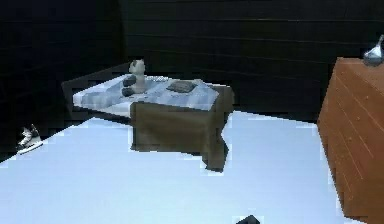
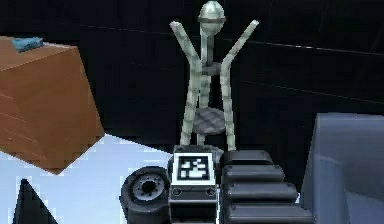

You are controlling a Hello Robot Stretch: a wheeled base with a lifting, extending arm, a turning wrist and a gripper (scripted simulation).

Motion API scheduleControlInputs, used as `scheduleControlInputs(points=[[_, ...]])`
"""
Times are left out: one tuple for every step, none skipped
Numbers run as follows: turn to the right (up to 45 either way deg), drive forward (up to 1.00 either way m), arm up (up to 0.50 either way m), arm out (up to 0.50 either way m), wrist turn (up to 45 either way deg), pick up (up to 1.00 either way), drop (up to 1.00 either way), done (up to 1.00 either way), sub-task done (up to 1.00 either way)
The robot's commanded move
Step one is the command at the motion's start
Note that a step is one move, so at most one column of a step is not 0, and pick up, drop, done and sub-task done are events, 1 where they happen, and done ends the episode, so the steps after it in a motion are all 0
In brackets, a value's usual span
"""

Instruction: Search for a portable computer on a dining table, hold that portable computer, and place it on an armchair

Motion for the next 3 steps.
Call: scheduleControlInputs(points=[[-45.0,0.0,0.0,0.0,0.0,0.0,0.0,0.0,0.0],[-3.0,0.0,0.0,0.0,0.0,0.0,0.0,0.0,0.0],[45.0,0.0,0.0,0.0,0.0,0.0,0.0,0.0,0.0]])
